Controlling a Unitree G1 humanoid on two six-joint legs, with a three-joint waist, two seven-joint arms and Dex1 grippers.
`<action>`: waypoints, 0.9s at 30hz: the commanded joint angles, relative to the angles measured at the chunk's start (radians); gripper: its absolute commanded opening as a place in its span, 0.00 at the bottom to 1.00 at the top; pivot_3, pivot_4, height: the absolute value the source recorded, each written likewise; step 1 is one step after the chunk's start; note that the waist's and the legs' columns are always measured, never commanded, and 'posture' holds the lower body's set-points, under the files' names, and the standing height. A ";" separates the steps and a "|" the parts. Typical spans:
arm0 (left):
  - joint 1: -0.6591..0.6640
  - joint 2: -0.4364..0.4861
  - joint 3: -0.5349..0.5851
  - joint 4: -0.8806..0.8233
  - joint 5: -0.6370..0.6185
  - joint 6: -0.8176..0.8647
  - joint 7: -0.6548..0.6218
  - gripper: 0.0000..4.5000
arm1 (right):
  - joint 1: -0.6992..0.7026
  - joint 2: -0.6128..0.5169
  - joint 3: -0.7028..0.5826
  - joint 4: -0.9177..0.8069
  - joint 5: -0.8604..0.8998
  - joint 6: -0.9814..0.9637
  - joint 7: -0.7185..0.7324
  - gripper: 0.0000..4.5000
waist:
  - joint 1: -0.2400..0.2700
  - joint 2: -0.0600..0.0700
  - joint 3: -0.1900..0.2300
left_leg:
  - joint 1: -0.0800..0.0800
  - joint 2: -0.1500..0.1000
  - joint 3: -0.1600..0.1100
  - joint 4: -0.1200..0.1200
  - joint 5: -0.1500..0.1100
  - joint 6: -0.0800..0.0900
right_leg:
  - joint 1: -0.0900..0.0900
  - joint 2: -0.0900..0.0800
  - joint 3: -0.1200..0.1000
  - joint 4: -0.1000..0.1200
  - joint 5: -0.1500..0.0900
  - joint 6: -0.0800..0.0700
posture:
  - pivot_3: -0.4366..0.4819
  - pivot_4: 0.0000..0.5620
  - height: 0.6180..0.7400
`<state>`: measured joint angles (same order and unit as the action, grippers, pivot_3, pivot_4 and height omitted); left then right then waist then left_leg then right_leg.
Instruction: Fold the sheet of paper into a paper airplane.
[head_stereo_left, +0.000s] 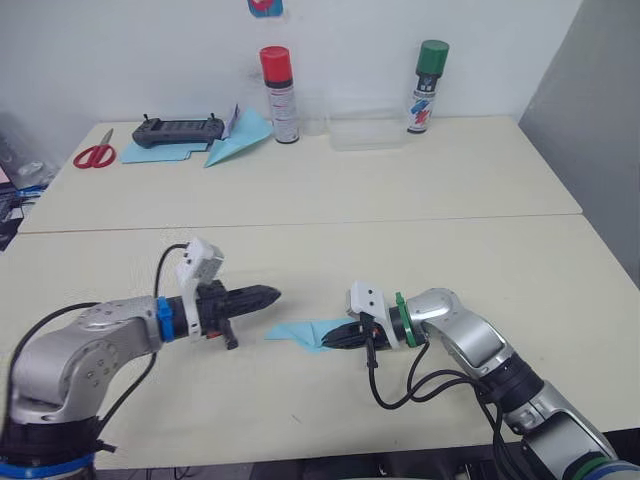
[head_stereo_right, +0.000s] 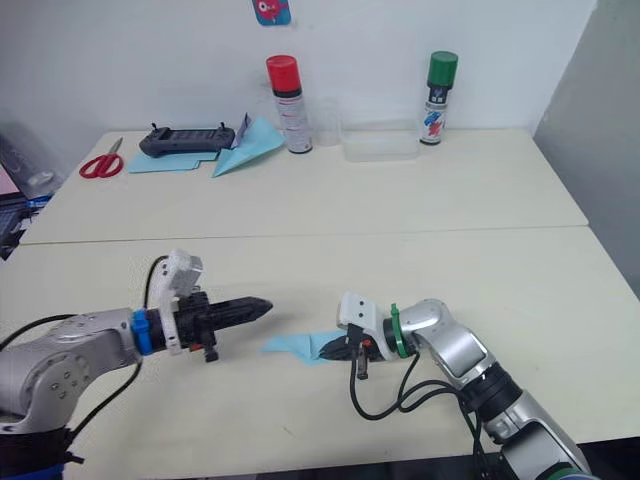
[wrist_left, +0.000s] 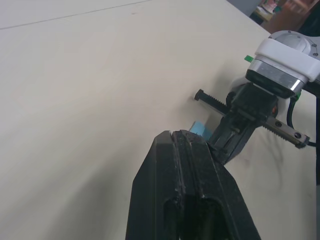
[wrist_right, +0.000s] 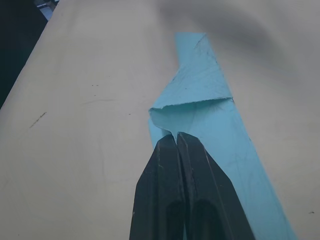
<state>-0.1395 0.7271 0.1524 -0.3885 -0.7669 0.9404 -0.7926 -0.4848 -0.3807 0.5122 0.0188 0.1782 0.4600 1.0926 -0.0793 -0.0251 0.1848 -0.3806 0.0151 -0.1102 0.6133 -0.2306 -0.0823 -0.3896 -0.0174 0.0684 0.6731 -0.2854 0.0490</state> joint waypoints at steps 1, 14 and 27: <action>0.006 -0.018 -0.102 -0.017 0.100 -0.071 0.034 0.00 | -0.003 -0.007 0.001 0.010 -0.021 0.020 -0.009 0.01 | 0.001 0.000 0.000 | 0.000 0.000 0.000 0.000 0.000 0.000 | 0.000 0.000 0.000 0.000 0.000 0.000 | 0.48 0.27 1.00; 0.102 -0.031 -0.291 0.127 0.321 -0.274 -0.011 0.00 | 0.004 -0.048 -0.006 -0.086 0.034 0.117 0.046 0.01 | 0.017 0.000 0.000 | 0.000 -0.001 0.000 0.000 0.000 0.000 | 0.000 -0.001 0.000 0.000 0.000 0.000 | 0.48 0.27 1.00; 0.032 -0.079 -0.353 0.203 0.367 -0.295 -0.011 0.00 | 0.009 -0.186 0.017 -0.171 0.140 0.288 0.201 0.86 | 0.044 0.002 -0.001 | 0.001 -0.003 0.000 0.001 0.000 0.000 | 0.003 -0.002 0.000 -0.004 0.000 0.002 | 0.48 0.27 1.00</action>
<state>-0.1246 0.6483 -0.1669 -0.2476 -0.4598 0.6212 -0.8223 -0.4866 -0.5473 0.5162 -0.1418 0.3100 0.7306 1.2744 -0.0356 -0.0230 0.1836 -0.3797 0.0125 -0.1106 0.6138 -0.2303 -0.0821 -0.3859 -0.0198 0.0680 0.6686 -0.2850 0.0512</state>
